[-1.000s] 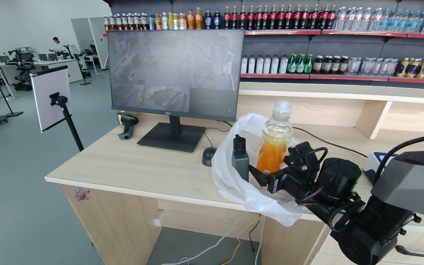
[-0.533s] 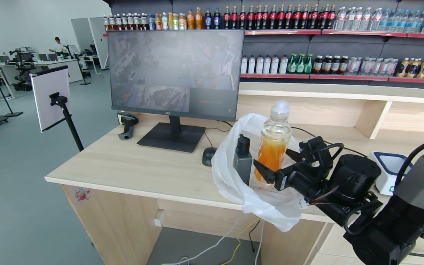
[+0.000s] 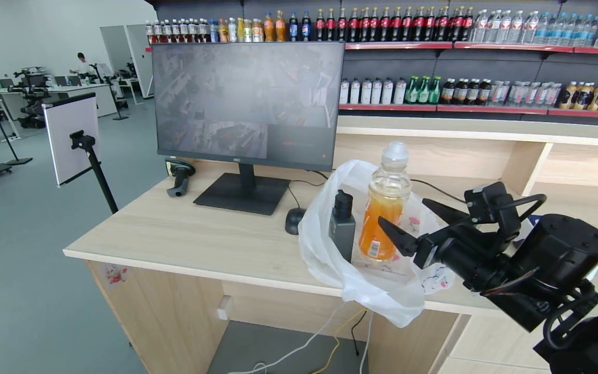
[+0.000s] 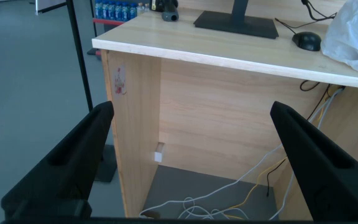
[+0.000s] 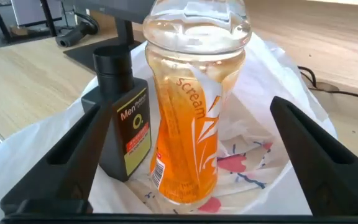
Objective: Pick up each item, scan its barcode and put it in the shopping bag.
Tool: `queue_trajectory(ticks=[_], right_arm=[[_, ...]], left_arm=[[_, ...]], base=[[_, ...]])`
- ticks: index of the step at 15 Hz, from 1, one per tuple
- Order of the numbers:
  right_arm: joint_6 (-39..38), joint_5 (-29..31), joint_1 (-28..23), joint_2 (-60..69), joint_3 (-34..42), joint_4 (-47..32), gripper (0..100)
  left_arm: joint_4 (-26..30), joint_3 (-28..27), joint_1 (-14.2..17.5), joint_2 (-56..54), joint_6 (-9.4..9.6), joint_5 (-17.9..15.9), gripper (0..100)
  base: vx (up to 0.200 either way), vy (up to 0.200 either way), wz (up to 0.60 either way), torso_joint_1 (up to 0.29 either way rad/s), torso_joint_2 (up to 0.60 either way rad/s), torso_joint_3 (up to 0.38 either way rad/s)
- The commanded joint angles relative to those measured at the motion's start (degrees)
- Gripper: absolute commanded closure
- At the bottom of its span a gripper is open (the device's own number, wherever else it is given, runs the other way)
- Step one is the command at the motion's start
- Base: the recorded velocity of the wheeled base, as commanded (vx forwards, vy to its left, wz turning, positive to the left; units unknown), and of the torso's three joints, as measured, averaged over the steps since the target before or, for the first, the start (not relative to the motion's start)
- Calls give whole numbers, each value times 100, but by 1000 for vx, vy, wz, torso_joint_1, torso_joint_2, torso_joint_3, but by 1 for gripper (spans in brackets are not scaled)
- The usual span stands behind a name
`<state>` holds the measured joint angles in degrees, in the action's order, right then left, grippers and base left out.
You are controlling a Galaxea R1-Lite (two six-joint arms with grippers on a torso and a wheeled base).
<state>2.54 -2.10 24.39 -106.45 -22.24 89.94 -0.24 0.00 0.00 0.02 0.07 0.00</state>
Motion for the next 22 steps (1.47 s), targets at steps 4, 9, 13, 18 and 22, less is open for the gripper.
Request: queue_trajectory(ticks=[4, 9, 13, 18, 22], right_arm=[[-122, -1, -629, 2225, 1837, 6, 0], [-1194, -54, -1042, 5389, 2224, -2763, 0], [-315, -159, -1007, 8325, 2224, -6990, 0], [-113, 131, -1165, 9986, 2224, -8977, 0], [-236, 201, -2035, 9810, 2224, -8977, 0]], left_arm=[[-2, 0, 0, -2, -7, 0, 0], [-2, 0, 0, -2, -16, 0, 0], [-2, 0, 0, -2, -7, 0, 0], [-2, 0, 0, -2, -16, 0, 0], [-2, 0, 0, -2, -7, 0, 0]], base=[[0, 0, 0, 0, 0, 0], [0, 0, 0, 0, 0, 0], [0, 0, 0, 0, 0, 0], [0, 0, 0, 0, 0, 0], [0, 0, 0, 0, 0, 0]])
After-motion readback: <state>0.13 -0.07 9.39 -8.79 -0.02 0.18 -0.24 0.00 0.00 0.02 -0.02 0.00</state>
